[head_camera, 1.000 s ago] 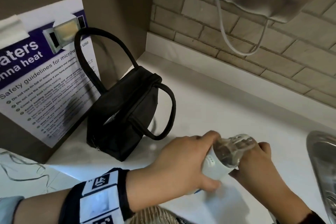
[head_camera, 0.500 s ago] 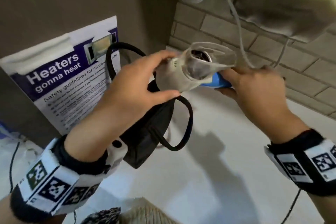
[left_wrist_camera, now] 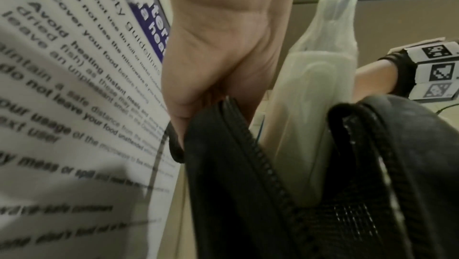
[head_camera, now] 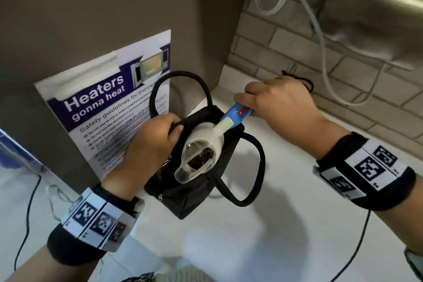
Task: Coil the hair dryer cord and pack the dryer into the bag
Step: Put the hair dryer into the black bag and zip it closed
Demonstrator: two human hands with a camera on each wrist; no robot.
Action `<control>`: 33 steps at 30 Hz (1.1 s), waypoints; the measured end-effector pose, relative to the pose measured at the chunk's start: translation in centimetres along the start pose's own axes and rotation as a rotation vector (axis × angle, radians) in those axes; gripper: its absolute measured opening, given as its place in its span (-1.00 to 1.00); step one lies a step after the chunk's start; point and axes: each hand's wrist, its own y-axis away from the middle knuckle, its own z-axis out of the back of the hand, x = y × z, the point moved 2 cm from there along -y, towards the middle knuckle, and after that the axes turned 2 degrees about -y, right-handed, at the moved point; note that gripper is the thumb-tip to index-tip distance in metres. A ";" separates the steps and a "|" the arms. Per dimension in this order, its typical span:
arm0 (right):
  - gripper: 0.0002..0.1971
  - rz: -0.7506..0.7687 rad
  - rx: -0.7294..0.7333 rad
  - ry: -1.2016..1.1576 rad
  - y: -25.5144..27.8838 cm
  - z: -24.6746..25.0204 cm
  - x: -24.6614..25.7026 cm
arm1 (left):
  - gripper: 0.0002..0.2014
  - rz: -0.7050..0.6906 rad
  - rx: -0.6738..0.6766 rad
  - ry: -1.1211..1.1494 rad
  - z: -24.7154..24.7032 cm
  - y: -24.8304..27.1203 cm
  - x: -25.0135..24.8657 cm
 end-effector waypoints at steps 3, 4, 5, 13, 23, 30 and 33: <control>-0.77 0.142 0.014 -0.038 -1.3 0.7 1.0 | -0.83 0.029 -0.019 0.095 -0.1 -0.2 0.0; -0.76 0.201 0.016 -0.053 -1.8 0.9 1.5 | -0.84 0.045 -0.027 0.146 -0.3 -0.3 0.0; -0.74 0.269 0.018 -0.088 -2.2 0.7 2.2 | -0.85 0.062 -0.026 0.218 -0.6 -0.4 0.1; -0.61 0.423 0.266 -0.439 -4.5 -3.8 6.7 | -0.87 0.193 -0.047 0.397 -1.5 -0.3 0.4; -0.73 0.305 0.591 -0.757 -3.9 -8.4 10.1 | -0.66 0.179 -0.023 0.520 -2.4 0.0 -0.1; -0.50 0.311 0.605 -0.840 -3.7 -10.0 10.2 | -0.86 0.177 0.001 0.468 -2.1 -0.5 0.4; -0.55 0.235 0.619 -0.764 -2.9 -8.8 8.9 | -0.82 0.188 0.080 0.468 -1.7 -0.3 1.1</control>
